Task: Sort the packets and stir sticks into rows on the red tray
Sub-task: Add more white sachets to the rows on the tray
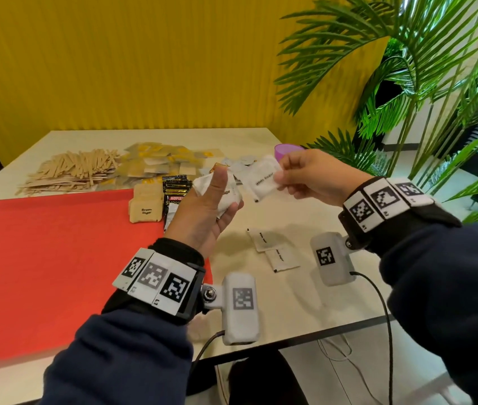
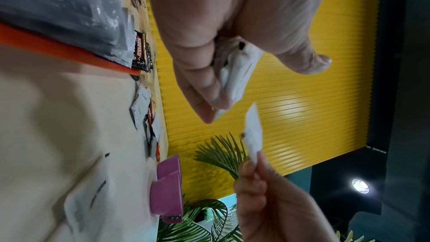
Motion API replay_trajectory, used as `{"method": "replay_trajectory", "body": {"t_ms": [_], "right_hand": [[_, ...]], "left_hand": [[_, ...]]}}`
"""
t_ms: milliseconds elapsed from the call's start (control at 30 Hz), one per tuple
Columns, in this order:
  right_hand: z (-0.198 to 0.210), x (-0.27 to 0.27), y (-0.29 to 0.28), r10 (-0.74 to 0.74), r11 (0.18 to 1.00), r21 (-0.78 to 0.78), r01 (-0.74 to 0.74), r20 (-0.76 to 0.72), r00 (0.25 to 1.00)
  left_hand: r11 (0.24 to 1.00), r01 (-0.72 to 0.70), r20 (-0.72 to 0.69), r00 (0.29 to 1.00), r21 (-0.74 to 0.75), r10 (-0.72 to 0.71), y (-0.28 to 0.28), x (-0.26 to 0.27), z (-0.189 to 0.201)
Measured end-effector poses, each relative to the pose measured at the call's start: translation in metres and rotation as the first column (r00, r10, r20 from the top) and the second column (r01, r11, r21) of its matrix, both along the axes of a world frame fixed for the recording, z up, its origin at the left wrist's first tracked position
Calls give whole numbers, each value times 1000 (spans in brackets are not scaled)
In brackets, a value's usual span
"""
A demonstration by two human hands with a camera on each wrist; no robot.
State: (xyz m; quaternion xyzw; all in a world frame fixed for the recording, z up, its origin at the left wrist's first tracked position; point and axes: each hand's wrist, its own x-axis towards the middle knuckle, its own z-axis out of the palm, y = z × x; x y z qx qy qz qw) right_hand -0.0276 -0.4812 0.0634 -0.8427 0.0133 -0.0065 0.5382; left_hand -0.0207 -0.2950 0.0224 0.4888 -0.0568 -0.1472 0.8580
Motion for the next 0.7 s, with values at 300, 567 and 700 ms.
{"method": "replay_trajectory", "body": {"t_ms": [300, 567, 700], "right_hand": [[-12, 3, 44, 118, 985, -126, -117, -4, 993], [-41, 17, 24, -34, 685, -701, -198, -303, 952], [-60, 19, 26, -80, 466, -815, -345, -427, 901]], "left_hand": [[999, 15, -42, 999, 40, -13, 0, -2, -2], [999, -30, -50, 998, 20, 31, 5, 2, -4], [1000, -8, -56, 998, 23, 9, 4, 2, -4]]}}
